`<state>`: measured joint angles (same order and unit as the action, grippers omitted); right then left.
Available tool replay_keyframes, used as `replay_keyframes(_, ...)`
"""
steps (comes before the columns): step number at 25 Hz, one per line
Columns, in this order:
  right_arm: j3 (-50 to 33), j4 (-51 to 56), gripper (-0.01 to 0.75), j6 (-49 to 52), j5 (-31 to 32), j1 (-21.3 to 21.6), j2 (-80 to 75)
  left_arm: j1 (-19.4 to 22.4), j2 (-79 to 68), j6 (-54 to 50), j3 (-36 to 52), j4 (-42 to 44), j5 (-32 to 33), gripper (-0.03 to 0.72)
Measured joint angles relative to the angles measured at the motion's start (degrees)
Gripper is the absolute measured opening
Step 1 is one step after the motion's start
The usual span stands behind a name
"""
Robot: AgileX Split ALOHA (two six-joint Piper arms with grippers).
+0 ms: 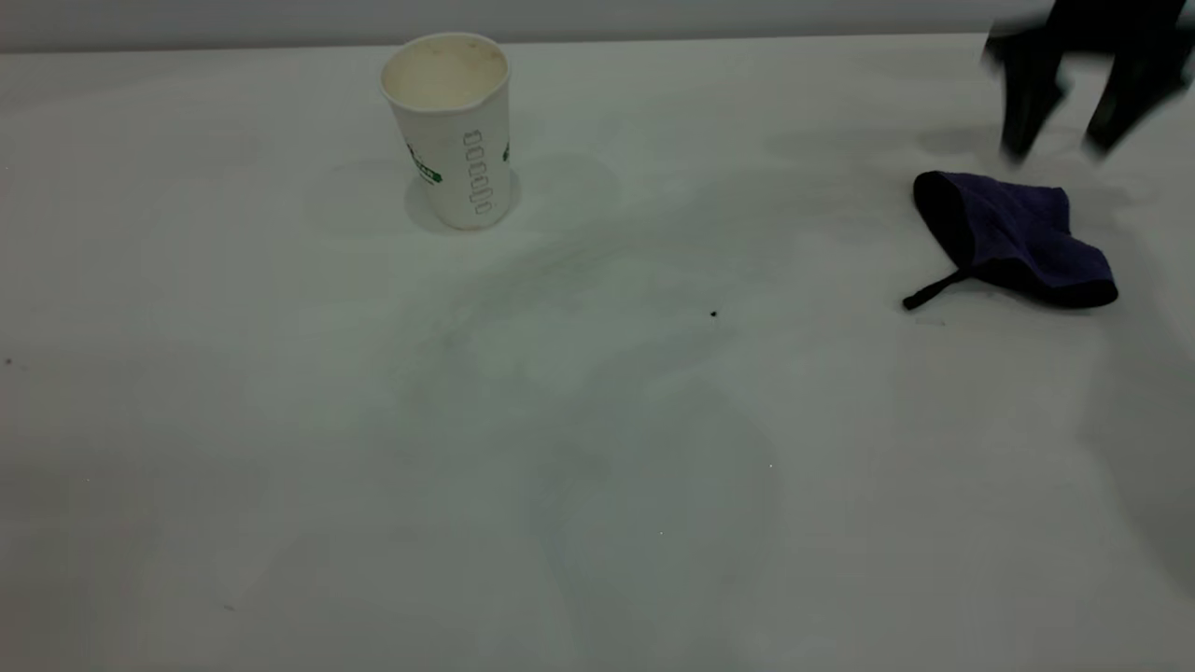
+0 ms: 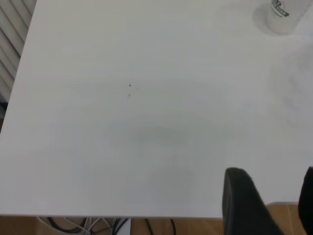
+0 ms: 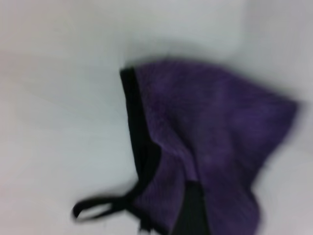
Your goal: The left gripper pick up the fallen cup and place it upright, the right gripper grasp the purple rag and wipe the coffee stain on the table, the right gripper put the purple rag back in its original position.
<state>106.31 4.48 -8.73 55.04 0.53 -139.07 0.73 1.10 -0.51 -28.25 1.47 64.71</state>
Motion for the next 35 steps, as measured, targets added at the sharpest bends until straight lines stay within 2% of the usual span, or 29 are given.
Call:
replay_keyframes(6, 0.0, -2.0, 0.727, -0.1, 12.8, 0.0, 16.9, 0.0, 0.0, 0.0, 0.0, 0.0, 0.0, 0.348)
replay_keyframes(9, -1.2, -3.6, 0.726, -0.2, 14.3, -0.5, 25.3, 0.0, 0.0, 0.0, 0.0, 0.0, 0.0, 0.348)
replay_keyframes(13, -5.0, -4.1, 0.719, -0.2, 14.9, -3.5, 37.1, 0.0, 0.0, 0.0, 0.0, 0.0, 0.0, 0.348)
replay_keyframes(20, -19.8, -2.7, 0.709, -0.2, 15.8, -9.0, 54.6, 0.0, 0.0, 0.0, 0.0, 0.0, 0.0, 0.348)
replay_keyframes(35, -56.7, 3.3, 0.677, -1.9, 15.8, -9.7, 79.9, 0.0, 0.0, 0.0, 0.0, 0.0, 0.0, 0.348)
